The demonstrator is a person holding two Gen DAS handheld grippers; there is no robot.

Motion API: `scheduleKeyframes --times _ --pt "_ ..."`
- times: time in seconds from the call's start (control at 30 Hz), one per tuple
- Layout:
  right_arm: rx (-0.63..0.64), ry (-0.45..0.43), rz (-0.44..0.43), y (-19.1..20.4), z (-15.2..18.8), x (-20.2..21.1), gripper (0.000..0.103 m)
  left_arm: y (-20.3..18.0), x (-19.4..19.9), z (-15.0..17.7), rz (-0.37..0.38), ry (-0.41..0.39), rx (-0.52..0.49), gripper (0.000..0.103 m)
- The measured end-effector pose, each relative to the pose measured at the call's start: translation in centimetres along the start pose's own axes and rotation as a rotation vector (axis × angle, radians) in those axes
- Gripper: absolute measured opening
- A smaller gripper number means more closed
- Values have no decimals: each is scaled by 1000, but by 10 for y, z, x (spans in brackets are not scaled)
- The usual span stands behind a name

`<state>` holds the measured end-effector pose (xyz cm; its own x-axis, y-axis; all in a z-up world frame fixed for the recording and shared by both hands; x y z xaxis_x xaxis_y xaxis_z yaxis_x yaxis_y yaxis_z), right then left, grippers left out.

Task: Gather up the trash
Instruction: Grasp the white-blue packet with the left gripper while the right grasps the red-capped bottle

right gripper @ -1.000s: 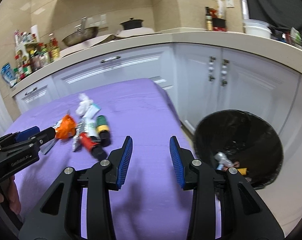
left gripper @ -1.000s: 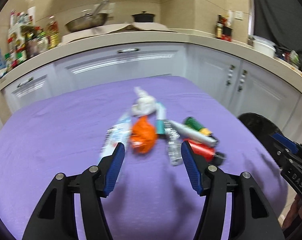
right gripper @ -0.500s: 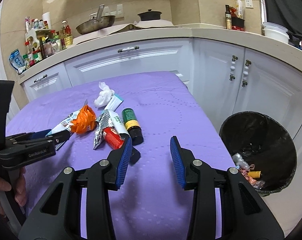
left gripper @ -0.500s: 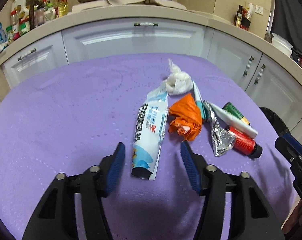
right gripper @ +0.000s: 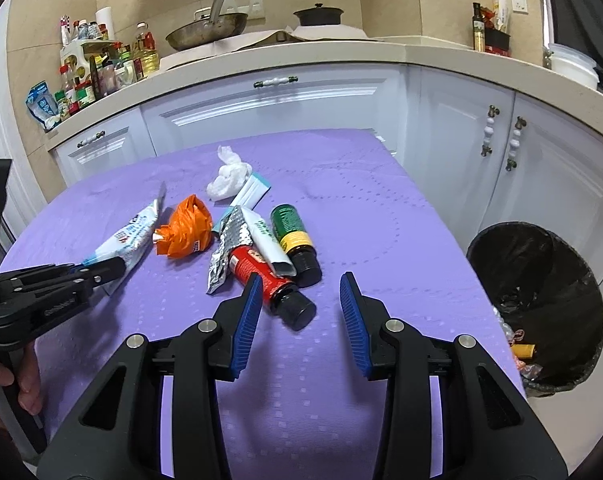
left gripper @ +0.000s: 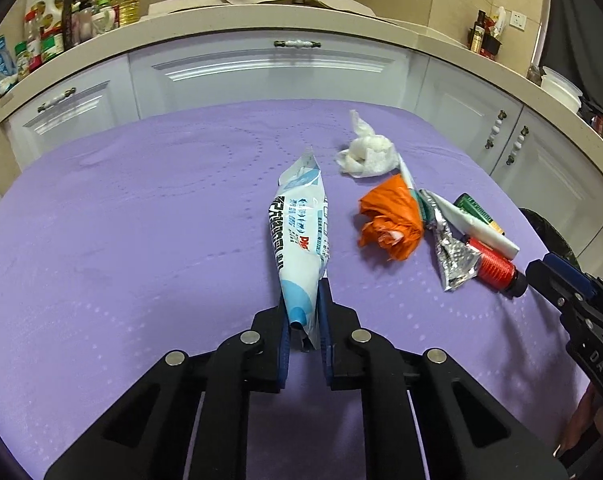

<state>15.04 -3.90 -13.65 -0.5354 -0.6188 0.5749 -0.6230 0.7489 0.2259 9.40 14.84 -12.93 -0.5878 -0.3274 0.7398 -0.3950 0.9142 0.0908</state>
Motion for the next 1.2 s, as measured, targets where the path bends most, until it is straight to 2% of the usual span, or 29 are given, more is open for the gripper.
scheduleKeyframes --times 0.23,0.3,0.37,0.5,0.73,0.8,0.87,0.93,1.13,1.2 --pt "3 54 -31 6 4 -15 39 17 0 5 -16 14 27 13" --pt "6 80 -36 8 5 -20 45 20 0 5 -16 14 32 13" --pt "9 93 -42 10 5 -23 45 21 0 5 -14 14 35 13" --pt "30 115 -91 20 8 -22 45 23 2 5 -12 10 39 13" --pt "52 122 -64 25 4 -28 45 29 1 6 -10 14 54 13" --pt "53 135 -67 26 4 -32 43 30 1 5 -11 12 55 13" --pt "54 154 -86 29 5 -34 28 31 1 6 -11 11 58 13" --pt "65 168 -96 32 7 -36 26 33 1 6 -10 11 62 13" --pt "56 168 -90 36 4 -42 29 36 1 7 -10 15 72 13" --pt "58 171 -82 36 2 -45 39 37 0 7 -7 18 72 13"
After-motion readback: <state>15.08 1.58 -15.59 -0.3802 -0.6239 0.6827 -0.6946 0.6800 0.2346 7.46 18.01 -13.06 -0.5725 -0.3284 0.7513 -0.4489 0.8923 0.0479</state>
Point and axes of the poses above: each gripper's, at about its wrist camera, not at the fingertips, and x roughly against the way its jaws point, y to its left, z to its underside, the point moved 6 cm from there along -x, roughly the way its jaws point, and after that the axes turned 13 degrees about -z, right-handed, at the moved point
